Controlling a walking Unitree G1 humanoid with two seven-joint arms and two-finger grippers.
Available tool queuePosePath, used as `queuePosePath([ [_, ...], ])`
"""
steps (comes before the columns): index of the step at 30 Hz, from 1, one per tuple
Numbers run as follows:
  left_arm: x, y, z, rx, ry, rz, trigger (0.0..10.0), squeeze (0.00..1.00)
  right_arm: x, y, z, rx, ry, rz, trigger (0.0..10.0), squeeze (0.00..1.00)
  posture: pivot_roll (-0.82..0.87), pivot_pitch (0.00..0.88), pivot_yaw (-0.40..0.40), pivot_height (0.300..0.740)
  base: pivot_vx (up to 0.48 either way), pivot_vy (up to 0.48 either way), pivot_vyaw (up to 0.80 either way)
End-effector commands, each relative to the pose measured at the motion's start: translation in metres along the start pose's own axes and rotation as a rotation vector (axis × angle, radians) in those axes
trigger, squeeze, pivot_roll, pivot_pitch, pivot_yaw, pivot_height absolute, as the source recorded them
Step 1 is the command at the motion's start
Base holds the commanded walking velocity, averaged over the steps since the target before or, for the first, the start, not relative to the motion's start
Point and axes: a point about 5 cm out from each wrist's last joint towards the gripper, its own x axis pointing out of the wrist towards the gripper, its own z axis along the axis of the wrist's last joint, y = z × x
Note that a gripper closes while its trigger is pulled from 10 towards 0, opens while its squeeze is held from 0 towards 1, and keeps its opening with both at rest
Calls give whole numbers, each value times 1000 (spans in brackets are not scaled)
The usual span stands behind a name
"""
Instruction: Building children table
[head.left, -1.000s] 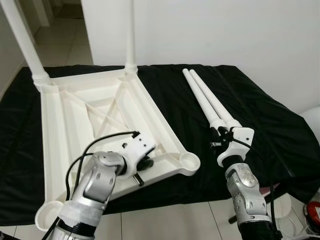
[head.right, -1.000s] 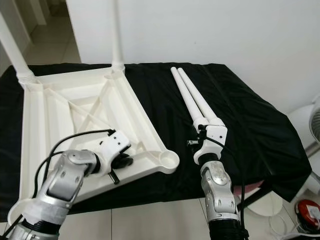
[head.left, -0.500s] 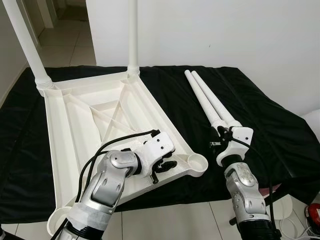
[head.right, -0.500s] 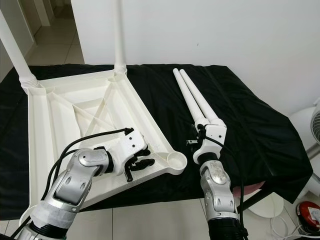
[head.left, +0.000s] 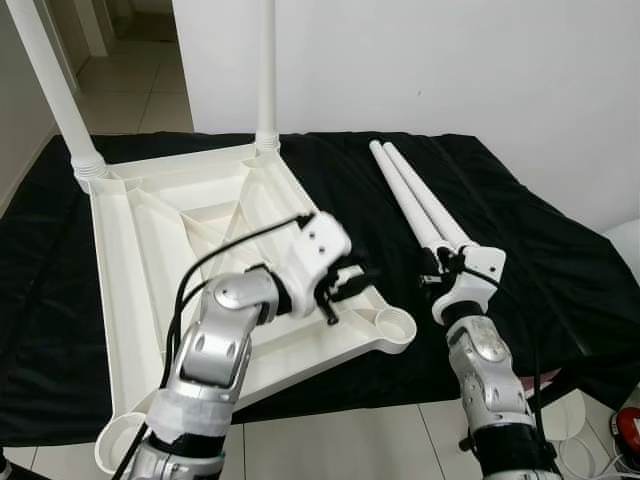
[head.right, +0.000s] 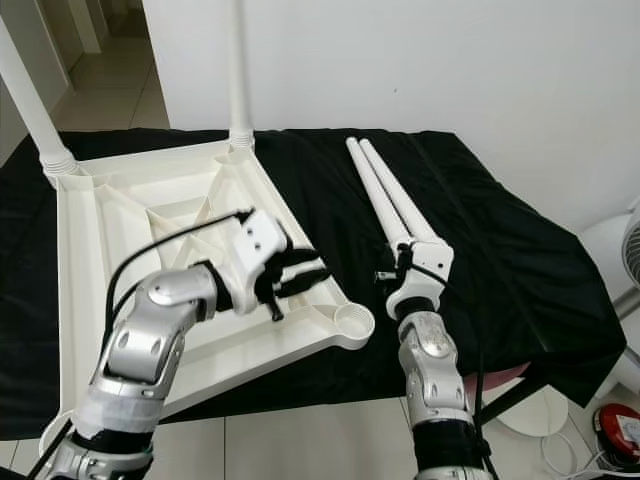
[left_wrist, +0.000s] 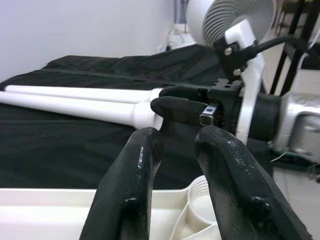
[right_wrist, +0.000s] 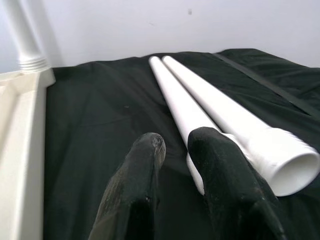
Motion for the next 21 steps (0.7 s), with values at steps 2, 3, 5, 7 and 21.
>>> queuePosePath([
  [2, 0, 17, 0, -48, -20, 271, 10000, 0, 3, -4, 0, -2, -3, -29, 10000, 0, -37, 0, -50, 740, 0, 0, 0],
  [3, 2, 20, 0, -58, -30, 292, 10000, 0, 7, -4, 0, 16, -1, -40, 10000, 0, -44, 0, -57, 740, 0, 0, 0],
  [5, 6, 25, -2, -68, -34, 314, 10000, 0, 12, -4, -1, 99, 8, -54, 10000, 0, -46, 0, -60, 740, 0, 0, 0],
  [7, 7, 25, -2, -68, -33, 317, 10000, 0, 12, -4, -2, 120, 10, -56, 10000, 0, -46, 0, -60, 740, 0, 0, 0],
  [21, 19, 31, 1, -45, -21, 381, 10000, 0, 13, -14, -31, 442, 86, -137, 10000, 0, -42, 0, -51, 740, 0, 0, 0],
])
